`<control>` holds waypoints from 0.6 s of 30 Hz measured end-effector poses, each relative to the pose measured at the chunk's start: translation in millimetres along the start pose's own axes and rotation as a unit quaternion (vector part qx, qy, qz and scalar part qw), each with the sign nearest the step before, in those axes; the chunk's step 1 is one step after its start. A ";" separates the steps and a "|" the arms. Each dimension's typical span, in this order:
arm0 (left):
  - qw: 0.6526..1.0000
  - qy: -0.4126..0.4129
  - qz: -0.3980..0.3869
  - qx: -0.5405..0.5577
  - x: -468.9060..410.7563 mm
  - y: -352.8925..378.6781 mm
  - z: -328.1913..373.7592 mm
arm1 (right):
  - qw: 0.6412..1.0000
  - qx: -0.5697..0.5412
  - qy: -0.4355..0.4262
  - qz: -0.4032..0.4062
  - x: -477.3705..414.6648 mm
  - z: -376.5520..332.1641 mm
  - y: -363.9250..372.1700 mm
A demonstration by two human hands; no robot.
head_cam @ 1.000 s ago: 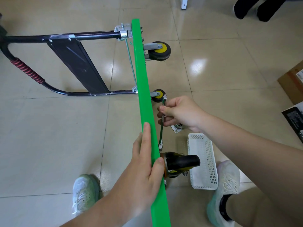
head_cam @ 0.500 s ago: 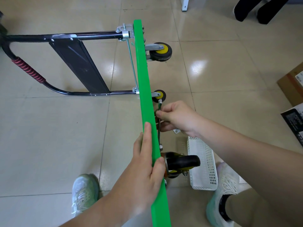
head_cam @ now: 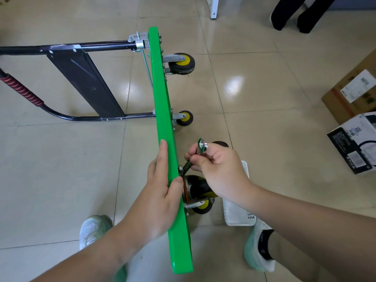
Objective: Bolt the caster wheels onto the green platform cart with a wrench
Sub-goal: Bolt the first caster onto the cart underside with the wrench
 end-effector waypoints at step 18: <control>1.000 -0.008 0.003 0.000 -0.7 1.7 2.7 | 0.997 -0.068 0.033 -0.001 -35.1 -31.9 -28.5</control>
Point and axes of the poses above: each hand's wrist, its own x-axis away from the middle knuckle, its own y-axis out of the palm, z = x × y, the point moved 2 cm from there along -x, towards the middle knuckle, and after that the axes turned 9 degrees about y, right-handed, at the moved point
